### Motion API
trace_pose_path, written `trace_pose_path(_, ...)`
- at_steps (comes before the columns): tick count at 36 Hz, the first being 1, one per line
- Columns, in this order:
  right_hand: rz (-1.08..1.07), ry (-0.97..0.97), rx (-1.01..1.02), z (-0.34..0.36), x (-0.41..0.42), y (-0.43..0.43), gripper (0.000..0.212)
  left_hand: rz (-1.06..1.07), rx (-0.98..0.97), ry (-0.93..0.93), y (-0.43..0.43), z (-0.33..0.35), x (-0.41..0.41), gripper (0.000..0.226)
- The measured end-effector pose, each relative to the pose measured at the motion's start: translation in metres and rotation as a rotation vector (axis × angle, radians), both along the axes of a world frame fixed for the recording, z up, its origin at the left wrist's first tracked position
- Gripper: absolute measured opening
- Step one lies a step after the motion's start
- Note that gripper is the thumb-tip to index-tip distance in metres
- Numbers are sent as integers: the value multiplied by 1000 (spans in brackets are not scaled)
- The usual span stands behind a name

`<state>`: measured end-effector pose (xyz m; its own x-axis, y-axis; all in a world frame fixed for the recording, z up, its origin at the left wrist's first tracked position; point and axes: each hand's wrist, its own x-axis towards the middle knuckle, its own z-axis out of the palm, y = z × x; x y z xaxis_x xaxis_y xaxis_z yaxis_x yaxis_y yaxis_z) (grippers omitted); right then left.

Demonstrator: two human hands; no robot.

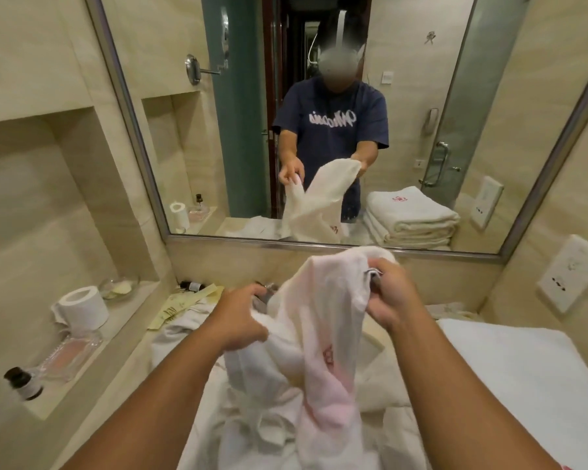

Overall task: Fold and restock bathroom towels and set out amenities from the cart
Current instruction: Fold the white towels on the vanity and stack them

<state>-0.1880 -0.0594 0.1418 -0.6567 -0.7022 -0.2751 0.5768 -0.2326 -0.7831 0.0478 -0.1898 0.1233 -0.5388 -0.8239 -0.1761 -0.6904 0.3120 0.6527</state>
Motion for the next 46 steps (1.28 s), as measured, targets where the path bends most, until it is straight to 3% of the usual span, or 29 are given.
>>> trace_pose_path(2,-29,6,-34,16,-4,2,42,12,-5,-188,-6,-10,8,89)
trace_pose_path(6,1,47,-232,55,-14,-1,47,86,-89,-457,-12,-25,17,38)
trace_pose_path(8,15,103,-277,76,-16,-6,50,99,-88,-468,-17,-29,20,38)
trace_pose_path(10,36,219,-244,89,-14,-10,52,150,38,-309,-22,-33,19,43)
trace_pose_path(13,56,420,-84,92,-5,-15,51,300,420,191,-26,-29,9,33)
trace_pose_path(15,76,451,-27,82,3,-18,46,353,601,447,-25,-20,1,30)
trace_pose_path(19,122,557,122,48,19,-28,33,342,896,748,-19,6,-14,39)
trace_pose_path(26,226,690,183,17,40,-33,41,110,1120,907,-12,33,-37,62)
trace_pose_path(29,285,763,190,15,38,-33,47,63,1173,971,-15,39,-43,45)
trace_pose_path(31,321,825,169,12,41,-32,51,124,1158,1046,-14,41,-46,14)
trace_pose_path(34,376,875,129,5,51,-28,44,297,1141,1152,-22,39,-52,46)
trace_pose_path(37,419,876,191,-4,65,-29,16,382,1143,1218,-28,35,-56,33)
trace_pose_path(42,526,943,408,-2,81,-30,55,435,1204,1193,-31,23,-67,24)
trace_pose_path(44,504,1021,465,-6,82,-30,55,434,1213,1234,-31,22,-67,23)
trace_pose_path(46,516,1099,459,-13,83,-31,37,452,1162,1267,-32,21,-64,25)
